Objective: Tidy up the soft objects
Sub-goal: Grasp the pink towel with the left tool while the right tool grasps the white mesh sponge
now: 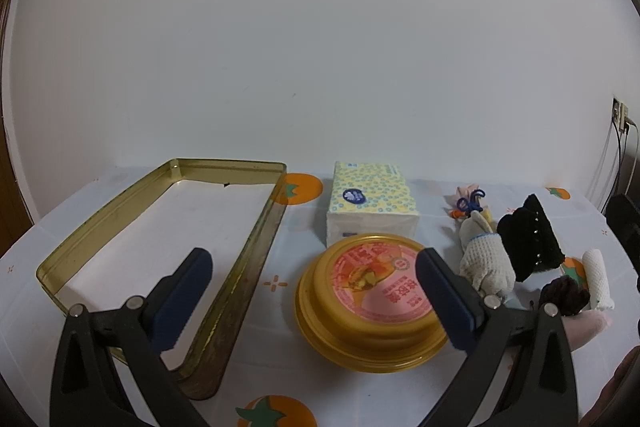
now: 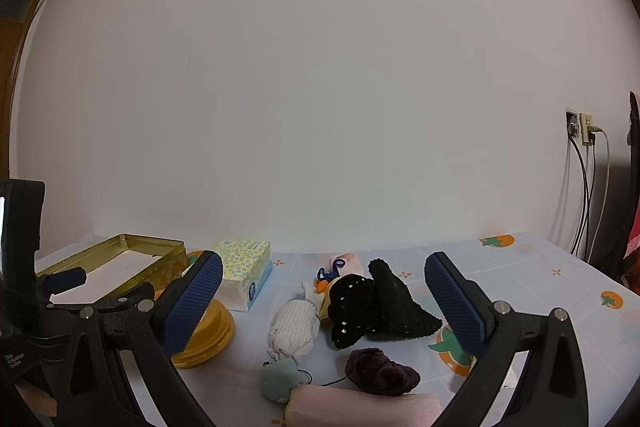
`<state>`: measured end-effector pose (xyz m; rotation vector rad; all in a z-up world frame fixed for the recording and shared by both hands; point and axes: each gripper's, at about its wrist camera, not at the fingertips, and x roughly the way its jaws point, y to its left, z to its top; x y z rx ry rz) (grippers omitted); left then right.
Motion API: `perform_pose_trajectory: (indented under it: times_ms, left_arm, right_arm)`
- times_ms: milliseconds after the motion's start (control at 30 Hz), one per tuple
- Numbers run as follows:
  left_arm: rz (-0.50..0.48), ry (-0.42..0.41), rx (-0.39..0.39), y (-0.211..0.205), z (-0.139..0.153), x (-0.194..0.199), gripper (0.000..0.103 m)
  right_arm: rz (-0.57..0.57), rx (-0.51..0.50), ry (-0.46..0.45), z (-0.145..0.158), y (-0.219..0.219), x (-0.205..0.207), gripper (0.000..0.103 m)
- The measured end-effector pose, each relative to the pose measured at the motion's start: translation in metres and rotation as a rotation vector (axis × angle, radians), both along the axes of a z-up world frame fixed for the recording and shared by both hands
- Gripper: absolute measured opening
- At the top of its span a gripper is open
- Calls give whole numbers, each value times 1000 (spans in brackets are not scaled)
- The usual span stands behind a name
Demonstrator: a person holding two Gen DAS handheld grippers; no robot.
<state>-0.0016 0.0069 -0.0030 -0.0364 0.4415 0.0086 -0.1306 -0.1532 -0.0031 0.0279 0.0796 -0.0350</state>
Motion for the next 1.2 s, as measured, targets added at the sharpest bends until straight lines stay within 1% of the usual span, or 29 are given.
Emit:
perform_pose_trajectory:
  times_ms: [167, 233, 300, 433, 500, 600, 633, 700, 733, 767, 800, 833, 867, 933, 967, 1033, 1067, 1100, 1133, 1167, 1200]
  left_arm:
    - [-4, -4, 2, 0, 1, -3, 103]
    - [-24, 3, 5, -3, 1, -6, 103]
    - [-55, 5, 12, -7, 1, -10, 103]
    - [-159, 6, 6, -21, 1, -20, 103]
    - [-208, 8, 13, -33, 1, -25, 103]
    - [-316, 30, 28, -55, 1, -33, 103]
    - [-362, 45, 43, -65, 0, -35, 103]
    - [-417, 68, 73, -85, -2, -39, 101]
    - [-443, 78, 82, -92, -3, -41, 100]
    - [-492, 96, 90, -104, -4, -43, 96]
    - [-522, 108, 96, -111, -5, -45, 94]
    - [-550, 121, 106, -118, -6, -47, 93]
    - [-582, 135, 126, -127, -8, -48, 93]
    - [-652, 154, 204, -153, -12, -51, 93]
    - [-667, 157, 226, -157, -14, -54, 93]
    - [-695, 164, 325, -178, -19, -55, 93]
    - [-694, 171, 350, -183, -21, -52, 93]
    - [-690, 199, 377, -190, -25, -46, 91]
    - [-686, 233, 381, -193, -28, -40, 89]
    - [-672, 303, 366, -195, -33, -28, 82]
    - [-664, 358, 335, -194, -37, -19, 76]
  right_arm:
    - [-35, 11, -15, 4, -13, -3, 102]
    - [-64, 26, -22, 7, -25, -4, 102]
    - [-103, 42, -11, 7, -42, -5, 102]
    - [-178, 67, 35, 5, -87, -7, 102]
    - [-206, 97, 51, 5, -112, -9, 102]
    - [-223, 139, 98, 2, -142, -7, 102]
    - [-224, 148, 113, 1, -148, -7, 102]
    - [-227, 184, 156, -4, -164, -4, 101]
    - [-225, 202, 173, -5, -168, -4, 95]
    - [-221, 226, 193, -7, -174, -2, 91]
    - [-217, 245, 210, -8, -176, -1, 83]
    - [-209, 266, 231, -10, -180, 1, 81]
    - [-199, 287, 252, -13, -183, 3, 81]
    - [-184, 313, 282, -18, -187, 7, 81]
    - [-173, 325, 298, -20, -187, 9, 81]
    - [-164, 334, 315, -24, -183, 11, 81]
    - [-159, 339, 320, -25, -183, 11, 81]
    - [-156, 345, 319, -26, -183, 11, 81]
    - [-156, 351, 316, -27, -187, 10, 81]
    - [-157, 358, 314, -27, -188, 10, 81]
    - [-157, 370, 314, -26, -191, 9, 81]
